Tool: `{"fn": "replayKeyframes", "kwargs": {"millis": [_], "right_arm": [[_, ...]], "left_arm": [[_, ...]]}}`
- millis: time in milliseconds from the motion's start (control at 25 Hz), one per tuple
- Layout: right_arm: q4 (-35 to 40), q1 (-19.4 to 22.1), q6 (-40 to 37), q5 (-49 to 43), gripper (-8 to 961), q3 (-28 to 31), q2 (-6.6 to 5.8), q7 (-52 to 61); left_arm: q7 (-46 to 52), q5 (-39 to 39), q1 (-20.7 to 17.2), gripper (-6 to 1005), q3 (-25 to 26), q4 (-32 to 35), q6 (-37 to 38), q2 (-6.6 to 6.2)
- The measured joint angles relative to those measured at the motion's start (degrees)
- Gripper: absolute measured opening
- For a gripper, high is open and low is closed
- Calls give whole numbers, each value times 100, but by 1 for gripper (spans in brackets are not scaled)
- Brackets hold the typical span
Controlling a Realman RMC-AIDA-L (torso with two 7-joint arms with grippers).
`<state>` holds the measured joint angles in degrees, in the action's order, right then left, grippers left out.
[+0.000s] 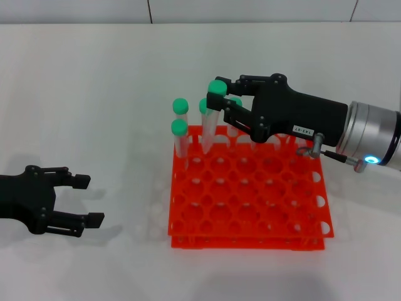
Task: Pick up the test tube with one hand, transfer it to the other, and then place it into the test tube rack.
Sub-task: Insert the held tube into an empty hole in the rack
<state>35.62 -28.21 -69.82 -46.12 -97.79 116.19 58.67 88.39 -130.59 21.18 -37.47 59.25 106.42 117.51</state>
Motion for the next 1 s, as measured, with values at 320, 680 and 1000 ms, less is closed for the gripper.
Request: {"fn": "replayKeyframes", "kwargs": {"millis": [320, 680, 1000], "right_arm": [[-167, -11, 6, 321, 263, -231, 0, -351], [-254, -60, 83, 472, 263, -360, 0, -475], [-284, -70, 91, 473, 263, -387, 0, -485]], "left_arm": [[-13, -1, 0, 884, 13, 8, 6, 0], [-15, -1, -2, 884, 3, -13, 11, 0], [-15, -1, -14, 884, -4, -18, 11, 8]]}}
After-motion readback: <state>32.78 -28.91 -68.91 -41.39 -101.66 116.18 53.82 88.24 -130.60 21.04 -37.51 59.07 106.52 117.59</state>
